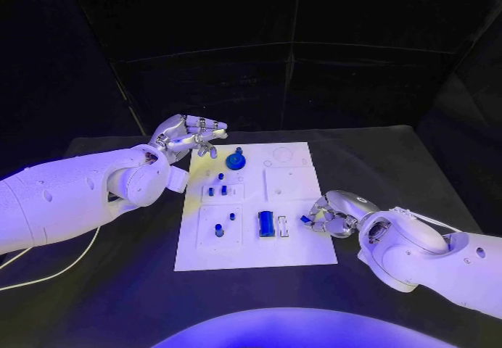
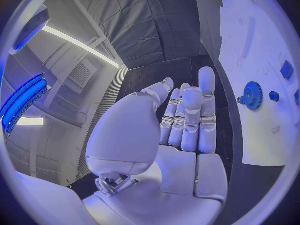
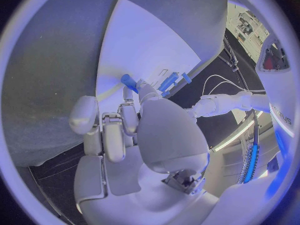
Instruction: Assemble the parts on the task board
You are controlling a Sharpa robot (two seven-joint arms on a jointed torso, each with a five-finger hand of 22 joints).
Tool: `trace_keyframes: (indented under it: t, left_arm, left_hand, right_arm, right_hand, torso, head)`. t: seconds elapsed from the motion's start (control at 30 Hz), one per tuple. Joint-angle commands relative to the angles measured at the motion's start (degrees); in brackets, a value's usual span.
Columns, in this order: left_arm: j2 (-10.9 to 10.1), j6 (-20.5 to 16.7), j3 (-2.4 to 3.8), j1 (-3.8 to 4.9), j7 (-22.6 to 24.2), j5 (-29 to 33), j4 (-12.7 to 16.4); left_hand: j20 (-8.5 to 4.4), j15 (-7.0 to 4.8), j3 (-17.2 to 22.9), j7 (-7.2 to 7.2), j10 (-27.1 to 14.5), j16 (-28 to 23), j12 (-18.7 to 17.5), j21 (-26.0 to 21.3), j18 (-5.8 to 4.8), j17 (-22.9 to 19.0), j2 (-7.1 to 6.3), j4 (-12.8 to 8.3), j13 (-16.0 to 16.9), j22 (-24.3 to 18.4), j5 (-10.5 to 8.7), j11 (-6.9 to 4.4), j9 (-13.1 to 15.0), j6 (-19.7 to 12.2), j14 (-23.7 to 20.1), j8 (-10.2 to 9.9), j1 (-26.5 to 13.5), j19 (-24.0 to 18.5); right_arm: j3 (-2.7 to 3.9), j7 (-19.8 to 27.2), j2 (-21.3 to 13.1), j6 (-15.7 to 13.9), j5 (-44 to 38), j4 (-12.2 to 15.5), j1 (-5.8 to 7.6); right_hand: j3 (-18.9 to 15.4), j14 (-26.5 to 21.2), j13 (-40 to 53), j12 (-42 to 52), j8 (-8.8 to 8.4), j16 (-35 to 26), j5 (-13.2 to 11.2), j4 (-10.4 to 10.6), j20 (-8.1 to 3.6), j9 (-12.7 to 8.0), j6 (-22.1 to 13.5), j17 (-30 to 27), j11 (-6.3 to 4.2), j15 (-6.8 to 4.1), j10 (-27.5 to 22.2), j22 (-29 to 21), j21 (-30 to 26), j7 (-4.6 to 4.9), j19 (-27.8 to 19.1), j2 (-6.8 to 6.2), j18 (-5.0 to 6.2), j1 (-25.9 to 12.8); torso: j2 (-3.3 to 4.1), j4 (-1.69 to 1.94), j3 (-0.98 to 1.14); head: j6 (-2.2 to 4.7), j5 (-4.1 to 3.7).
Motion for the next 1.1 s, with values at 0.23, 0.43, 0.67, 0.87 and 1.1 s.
trace_keyframes:
  t: [0.23, 0.43, 0.67, 0.87, 1.1]
  left_arm:
    - [0.0, 0.8, 0.05, 0.07, 0.0, 0.2, 0.2]
    - [0.0, 0.8, 0.05, 0.07, -0.1, 0.2, 0.2]
    - [0.1, 0.9, 0.05, 0.07, -0.1, 0.2, 0.2]
    - [0.1, 0.9, 0.05, 0.07, -0.1, 0.2, 0.2]
    - [0.1, 1.0, 0.05, 0.08, -0.2, 0.2, 0.2]
  left_hand:
    - [0.27, -0.02, -0.3, -0.14, -0.3, 0.1, 0.3, -0.3, 0.37, -0.1, 0.36, -0.2, 0.1, -0.1, 0.11, 0.07, 0.1, -0.1, -0.5, 0.4, 0.4, 0.0]
    - [0.27, -0.03, -0.3, -0.12, -0.3, 0.1, 0.4, -0.3, 0.37, -0.1, 0.32, -0.2, 0.1, -0.1, 0.11, 0.07, 0.1, -0.1, -0.6, 0.4, 0.5, 0.0]
    - [0.27, -0.03, -0.3, -0.12, -0.3, 0.1, 0.4, -0.3, 0.37, -0.1, 0.32, -0.2, 0.1, -0.1, 0.11, 0.07, 0.1, -0.1, -0.6, 0.4, 0.5, 0.0]
    - [0.27, -0.03, -0.3, -0.12, -0.3, 0.1, 0.4, -0.3, 0.37, -0.1, 0.32, -0.2, 0.1, -0.1, 0.11, 0.07, 0.1, -0.1, -0.6, 0.4, 0.5, 0.0]
    - [0.27, -0.03, -0.3, -0.12, -0.3, 0.1, 0.4, -0.3, 0.37, -0.1, 0.32, -0.2, 0.1, -0.1, 0.11, 0.07, 0.1, -0.1, -0.6, 0.4, 0.5, 0.0]
  right_arm:
    - [0.02, 2.6, 1.6, -2.7, 9.9, -0.2, 0.08]
    - [0.02, 3.3, 2.8, -3.5, 11.2, -0.5, 0.08]
    - [0.02, 3.8, 3.9, -3.7, 12.4, -0.9, 0.07]
    - [0.02, 3.6, 4.9, -2.8, 12.7, -1.5, 0.07]
    - [0.02, 3.1, 5.7, -1.4, 12.8, -2.2, 0.07]
  right_hand:
    - [1.9, 5.7, 0.4, 0.5, 0.22, 0.3, 1.9, 1.4, 0.07, 0.7, 0.8, 12.8, -0.58, -0.14, 1.4, 0.4, 0.4, -0.19, 0.6, -2.53, -0.97, -3.4]
    - [2.3, 5.7, 0.5, 0.6, 0.29, 0.4, 2.5, 1.6, 0.07, 0.8, 0.9, 12.9, -0.58, -0.14, 1.5, 0.4, 0.4, -0.19, 0.6, -2.98, -0.97, -3.9]
    - [2.4, 5.7, 0.6, 0.6, 0.41, 0.4, 3.1, 2.2, 0.08, 0.9, 1.0, 13.0, -0.56, -0.12, 1.6, 0.5, 0.5, -0.19, 0.7, -3.61, -0.98, -5.0]
    - [2.1, 5.7, 0.6, 0.6, 0.49, 0.4, 5.0, 3.0, 0.1, 1.1, 1.1, 12.9, -0.51, -0.09, 1.6, 0.5, 0.4, -0.13, 0.6, -4.49, -0.98, -6.4]
    - [1.5, 5.7, 0.5, 0.5, 0.53, 0.4, 5.3, 3.6, 0.15, 1.2, 1.1, 12.8, -0.43, -0.02, 1.6, 0.3, 0.3, -0.05, 0.6, -5.22, -0.95, -7.6]
  torso:
    - [0.03, 0.01, 0.03]
    - [0.05, -0.02, 0.06]
    - [0.03, -0.03, 0.04]
    - [0.01, 0.03, 0.03]
    - [0.02, -0.04, 0.01]
  head:
    - [-0.07, 0.08]
    - [-0.08, 0.08]
    - [-0.14, 0.11]
    - [-0.33, 0.18]
    - [-0.39, 0.29]
